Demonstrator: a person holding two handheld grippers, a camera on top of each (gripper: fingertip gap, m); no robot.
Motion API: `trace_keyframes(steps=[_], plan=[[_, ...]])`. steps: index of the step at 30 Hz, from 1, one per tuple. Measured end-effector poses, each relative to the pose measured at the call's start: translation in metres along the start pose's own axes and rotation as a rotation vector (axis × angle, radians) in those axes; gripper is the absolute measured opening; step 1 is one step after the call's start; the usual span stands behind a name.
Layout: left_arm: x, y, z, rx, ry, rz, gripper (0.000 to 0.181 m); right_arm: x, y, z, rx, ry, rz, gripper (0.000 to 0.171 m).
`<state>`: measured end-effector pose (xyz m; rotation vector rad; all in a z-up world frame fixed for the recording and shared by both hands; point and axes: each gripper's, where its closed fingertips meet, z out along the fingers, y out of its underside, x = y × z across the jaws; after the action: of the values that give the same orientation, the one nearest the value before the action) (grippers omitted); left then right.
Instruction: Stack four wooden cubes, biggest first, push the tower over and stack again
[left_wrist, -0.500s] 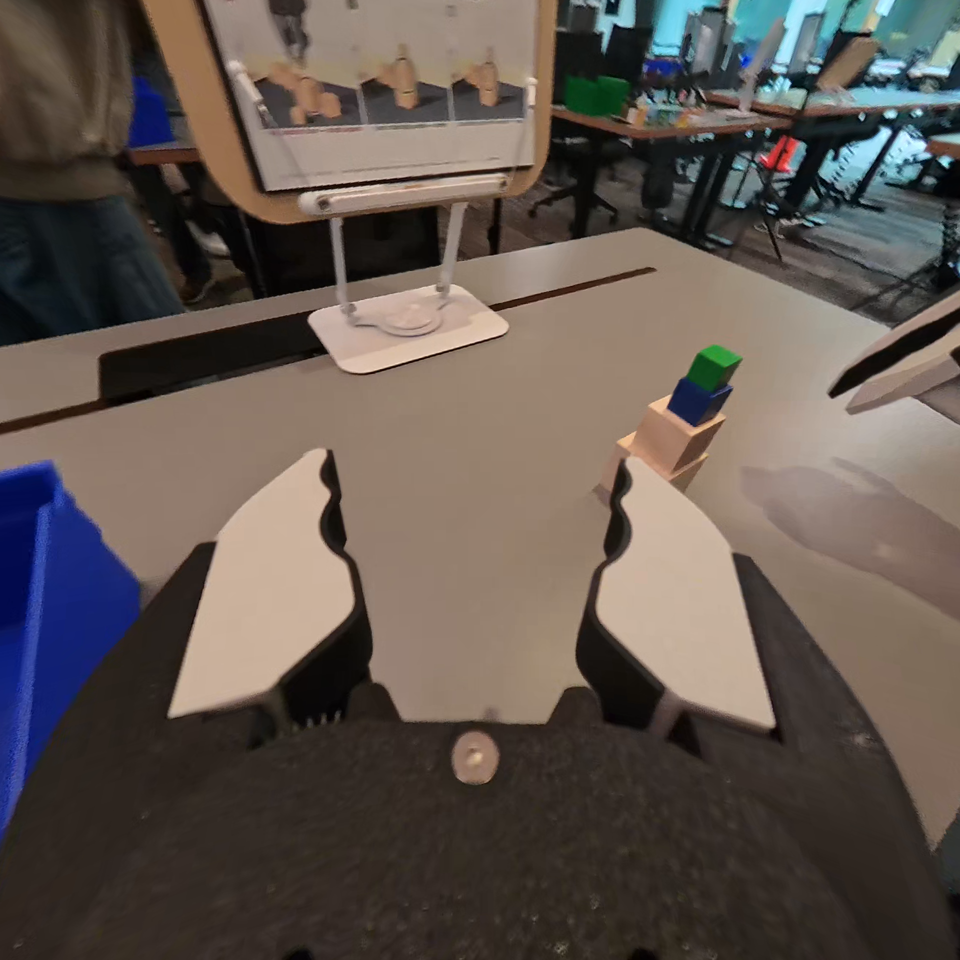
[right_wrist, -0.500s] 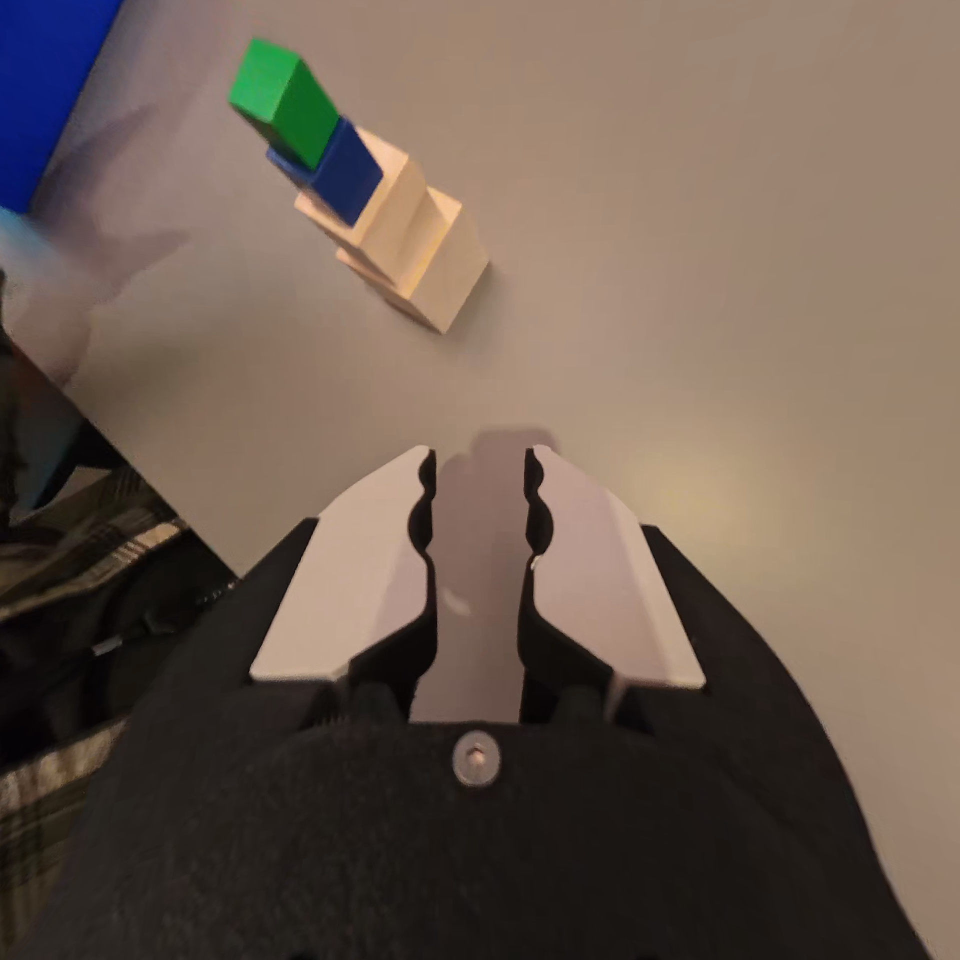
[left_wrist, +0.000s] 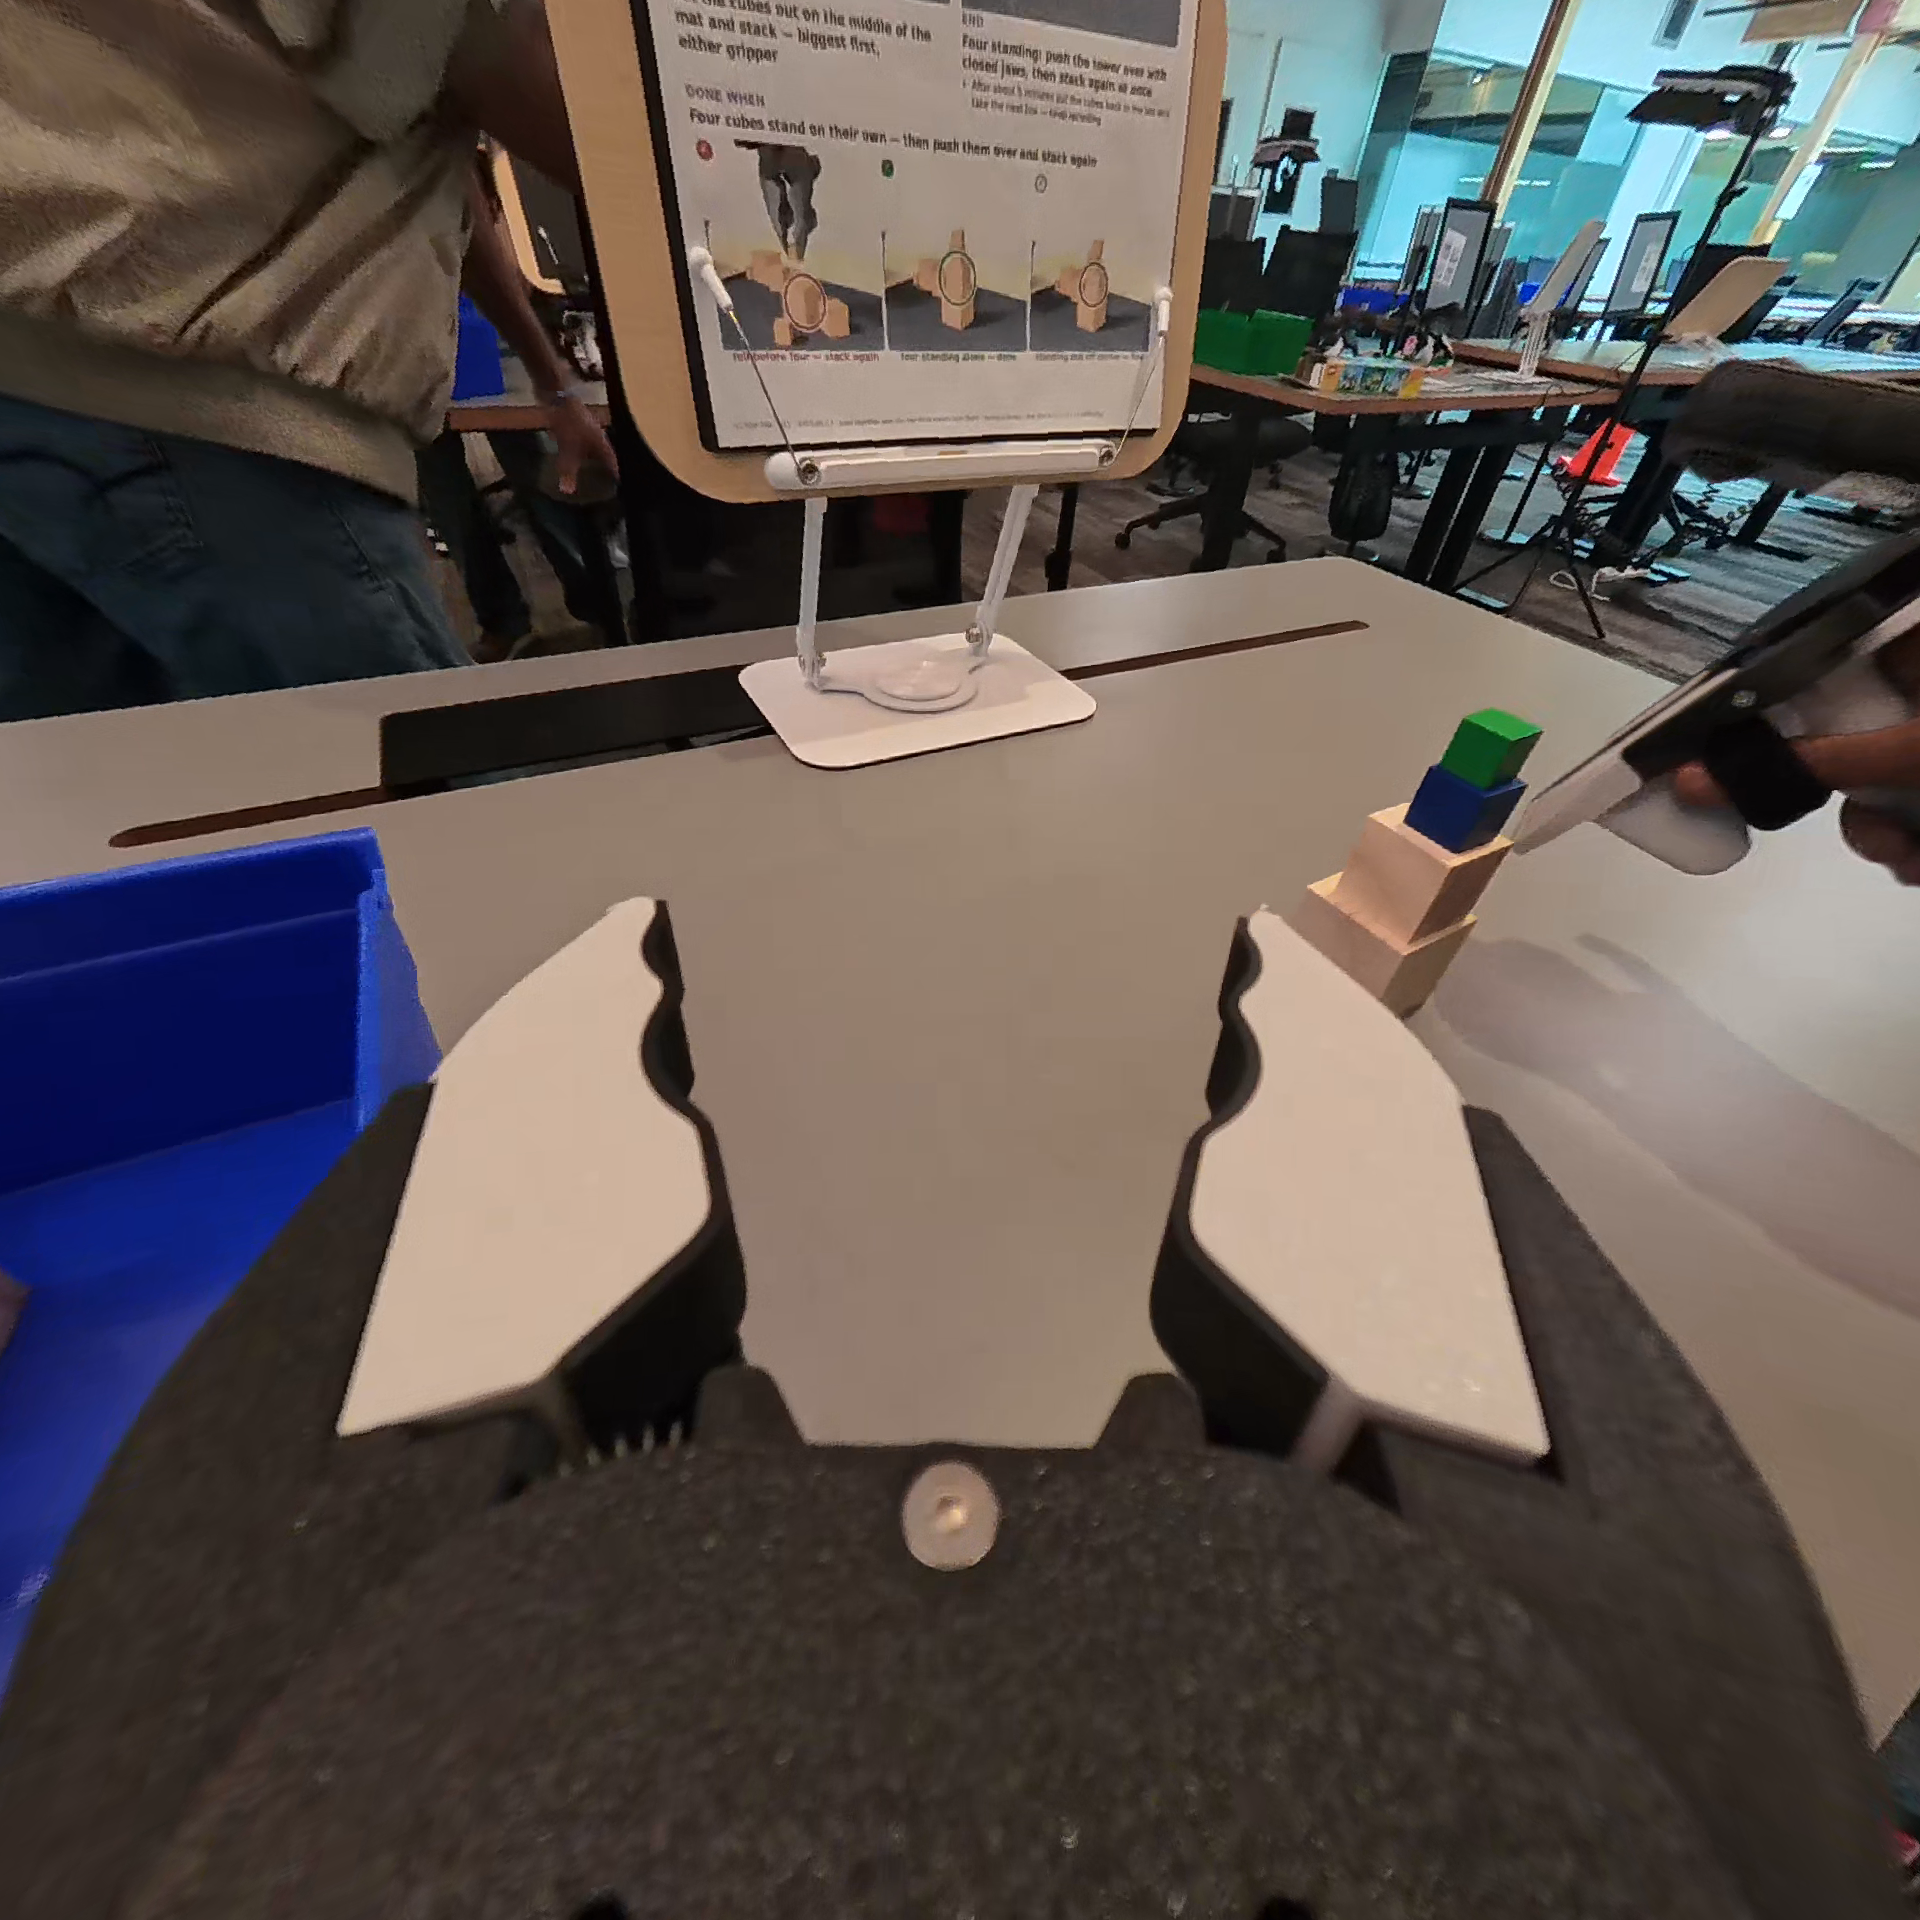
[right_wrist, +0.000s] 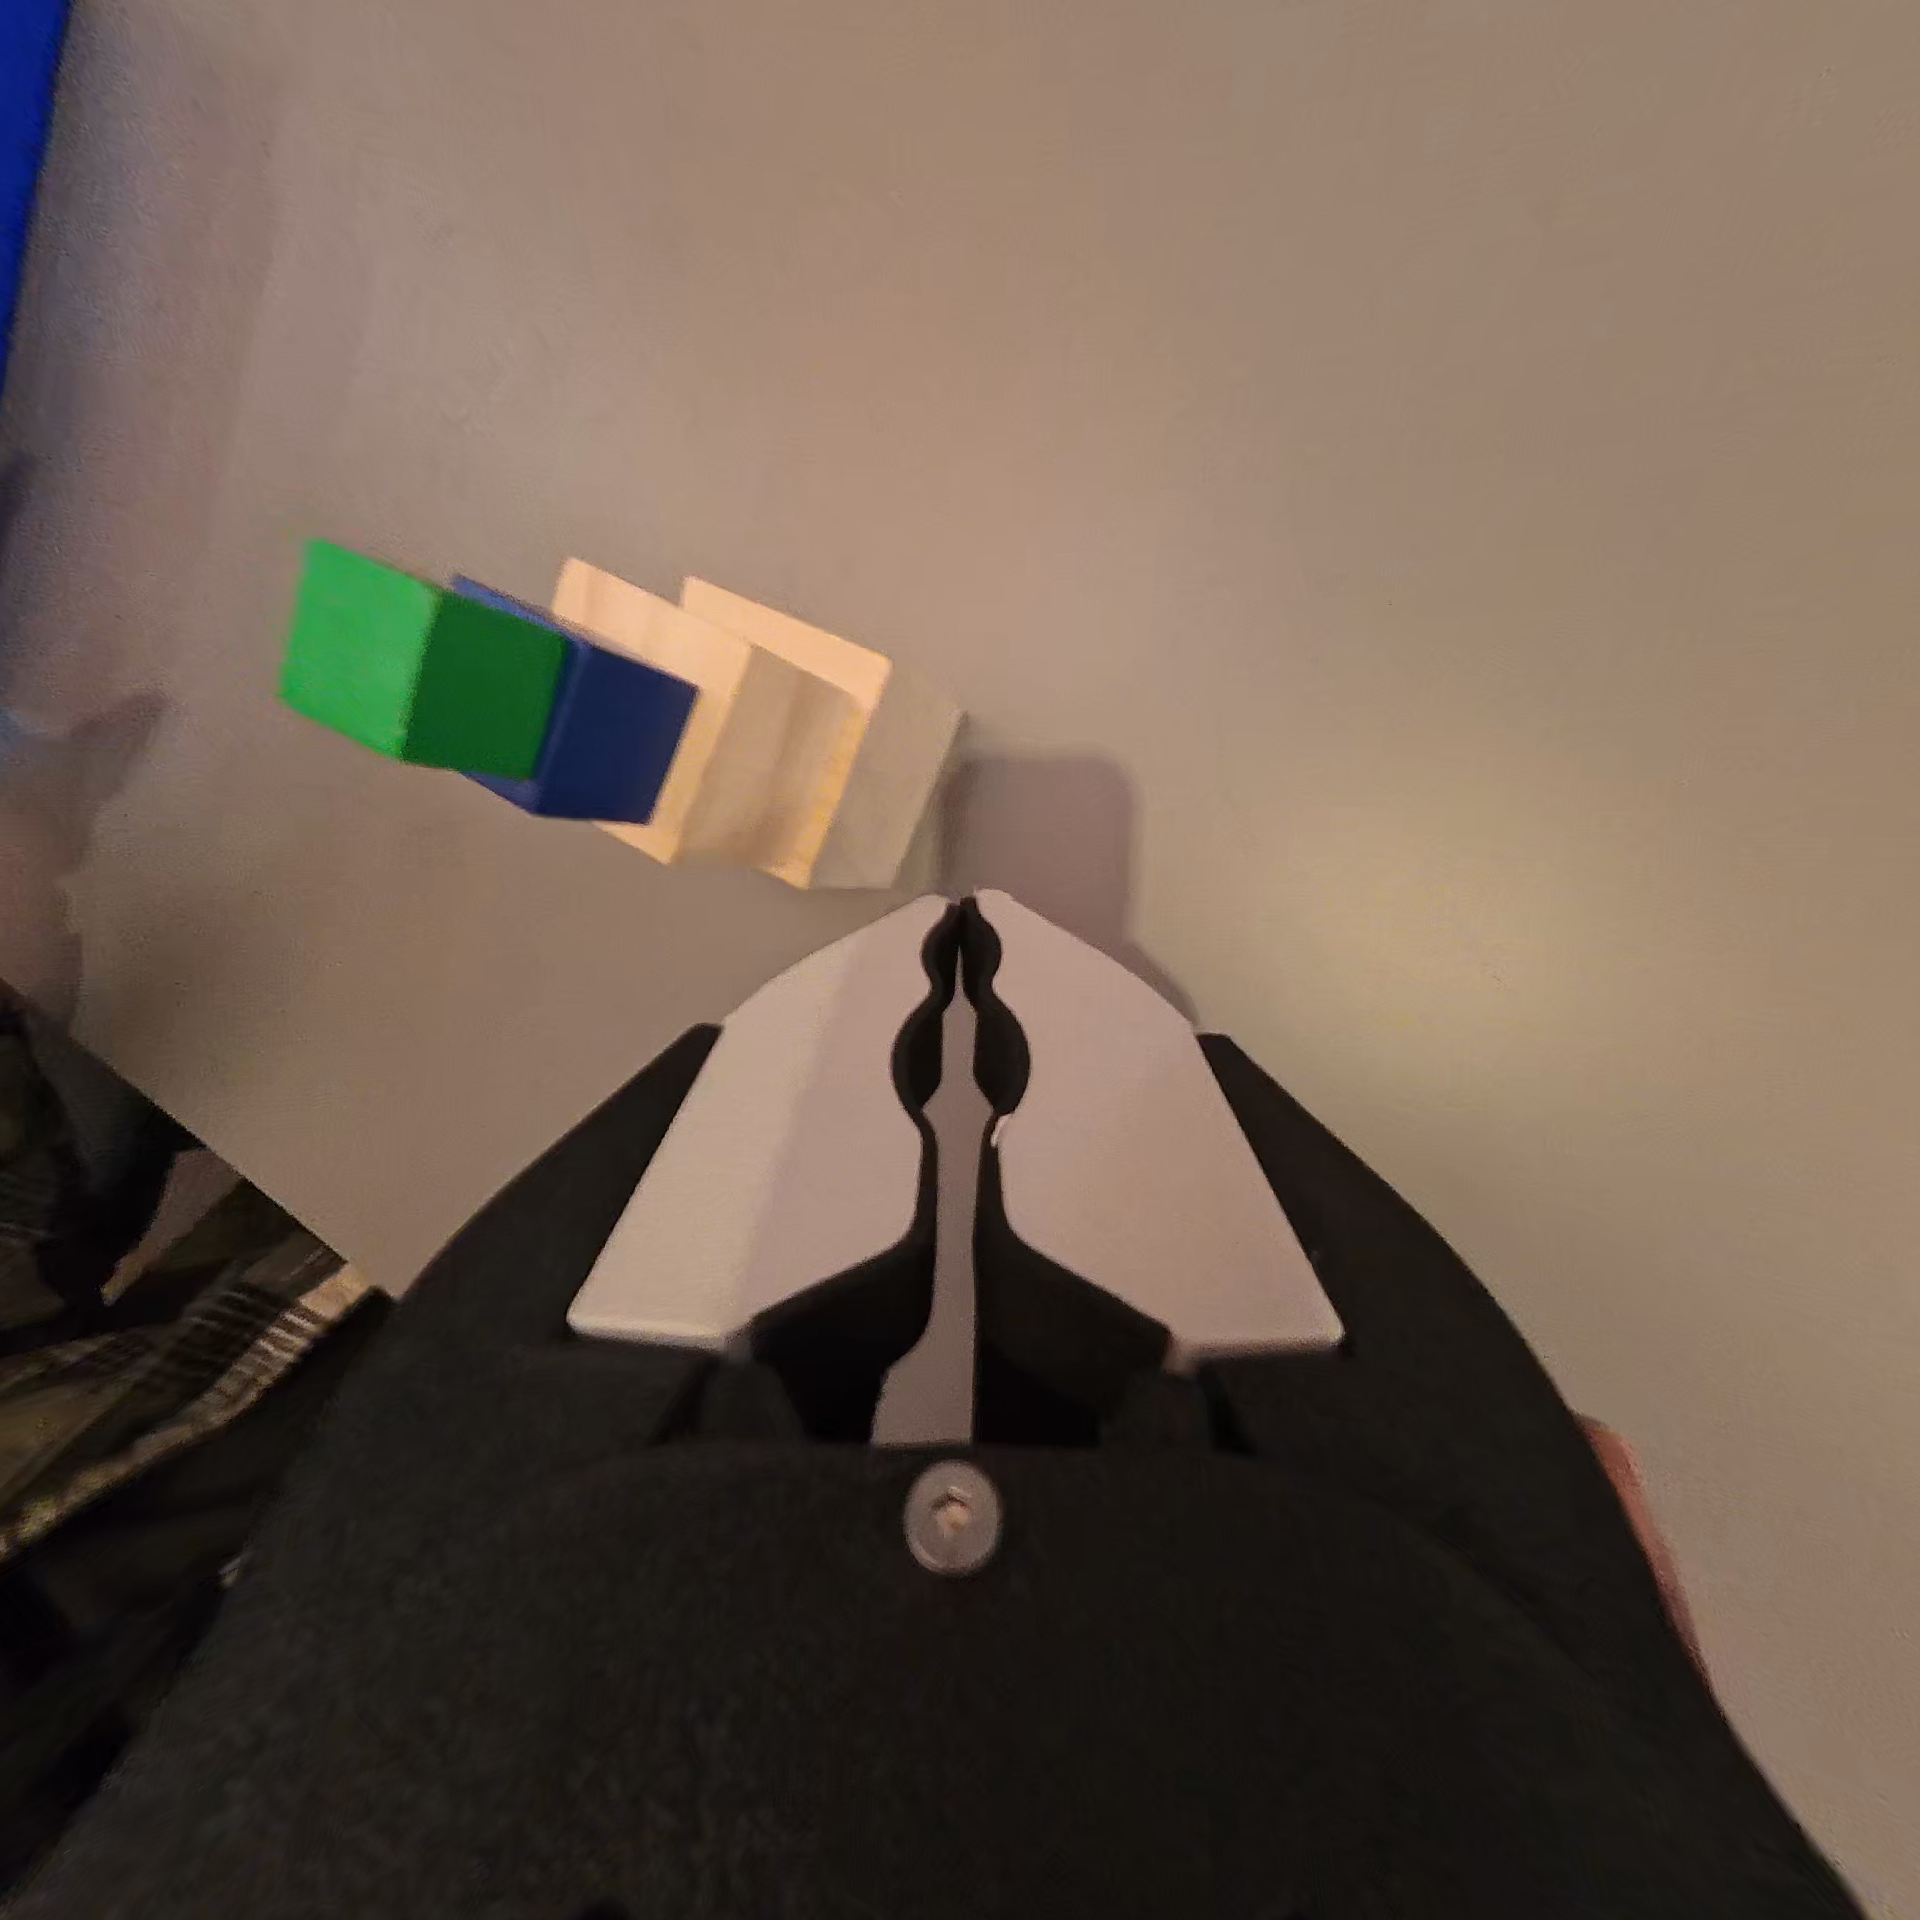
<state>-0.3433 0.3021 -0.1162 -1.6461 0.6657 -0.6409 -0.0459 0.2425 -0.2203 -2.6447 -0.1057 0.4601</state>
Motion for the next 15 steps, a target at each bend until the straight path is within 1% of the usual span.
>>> trace_keyframes(steps=[6,10,15], plan=[[-0.004,0.001,-0.004,0.005,0.036,-0.016,0.094,-0.031,-0.013,0.016,-0.010,-0.067,0.002,0.000],[-0.004,0.004,-0.003,-0.001,0.061,-0.029,0.092,-0.049,-0.023,0.024,-0.024,-0.072,-0.043,0.000],[-0.004,0.008,0.000,-0.015,0.076,-0.039,0.092,-0.061,-0.034,0.032,-0.033,-0.076,-0.081,0.000]])
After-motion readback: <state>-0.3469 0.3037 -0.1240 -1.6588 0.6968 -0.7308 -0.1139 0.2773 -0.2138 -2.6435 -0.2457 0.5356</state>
